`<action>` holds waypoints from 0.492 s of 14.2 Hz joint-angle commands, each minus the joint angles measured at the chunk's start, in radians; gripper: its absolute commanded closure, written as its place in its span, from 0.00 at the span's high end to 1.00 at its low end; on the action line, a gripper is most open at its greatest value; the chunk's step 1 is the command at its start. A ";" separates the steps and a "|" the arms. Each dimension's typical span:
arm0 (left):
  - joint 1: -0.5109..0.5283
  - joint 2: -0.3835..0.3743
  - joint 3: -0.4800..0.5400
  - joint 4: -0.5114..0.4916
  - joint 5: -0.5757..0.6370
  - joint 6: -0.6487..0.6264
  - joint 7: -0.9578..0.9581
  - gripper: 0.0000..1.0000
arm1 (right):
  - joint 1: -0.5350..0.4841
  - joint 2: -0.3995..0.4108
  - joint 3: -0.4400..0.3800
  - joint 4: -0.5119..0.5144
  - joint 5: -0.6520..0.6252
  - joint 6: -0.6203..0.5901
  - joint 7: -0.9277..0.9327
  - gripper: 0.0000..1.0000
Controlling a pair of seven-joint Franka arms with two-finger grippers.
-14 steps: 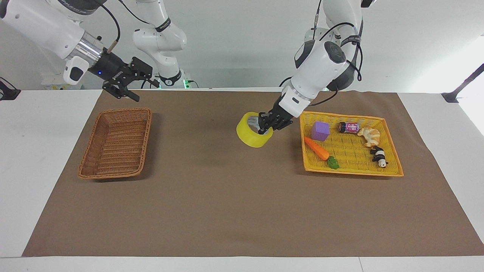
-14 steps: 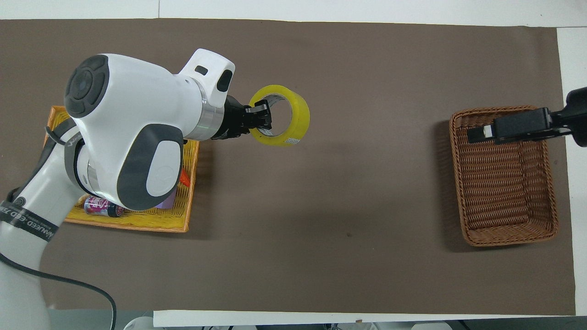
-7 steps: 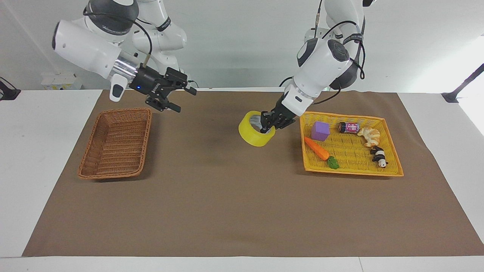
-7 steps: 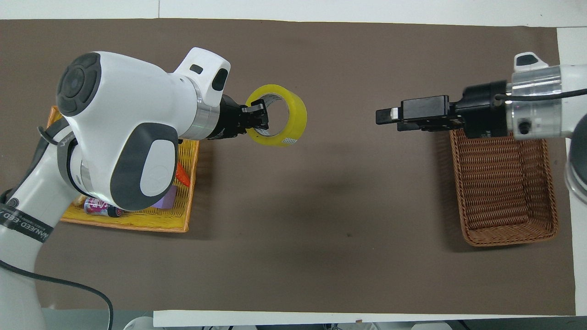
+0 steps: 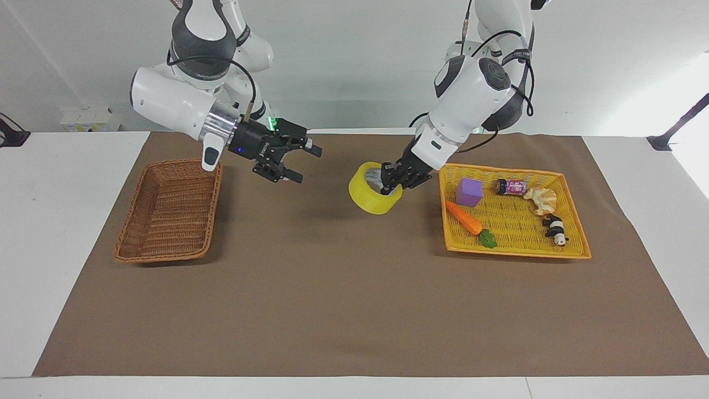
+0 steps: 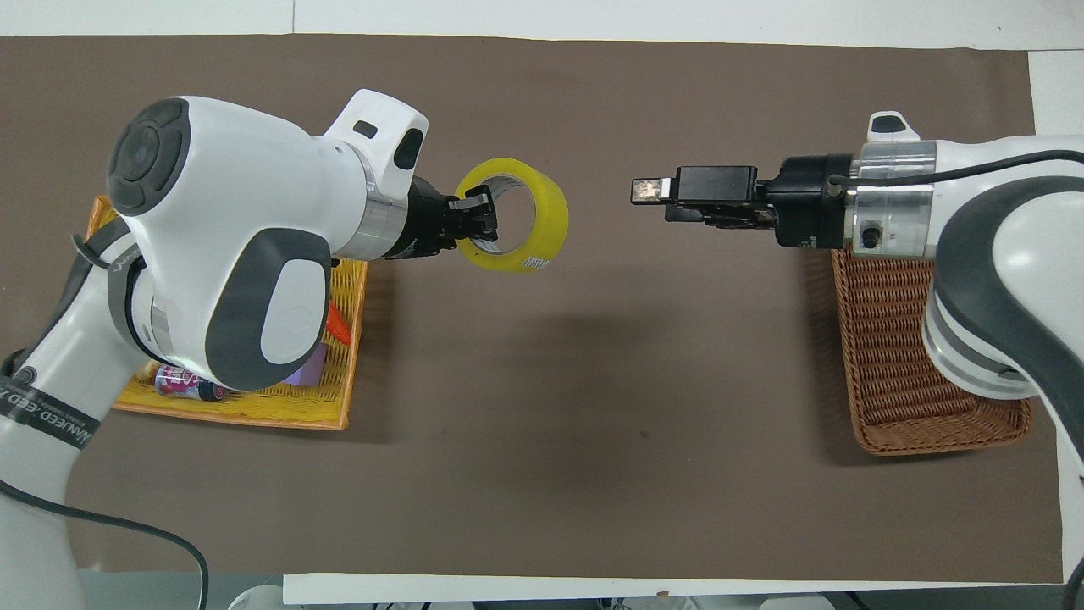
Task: Move tape to another basket
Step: 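Reach the right gripper toward the tape held by the left gripper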
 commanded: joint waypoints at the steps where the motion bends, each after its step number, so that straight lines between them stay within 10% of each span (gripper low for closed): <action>1: -0.005 -0.021 0.005 -0.003 -0.018 -0.015 0.009 0.02 | 0.071 0.060 -0.002 0.003 0.078 0.108 -0.029 0.99; 7: -0.005 -0.023 0.005 -0.010 -0.016 -0.016 0.008 0.02 | 0.155 0.086 -0.002 0.000 0.104 0.187 0.049 0.99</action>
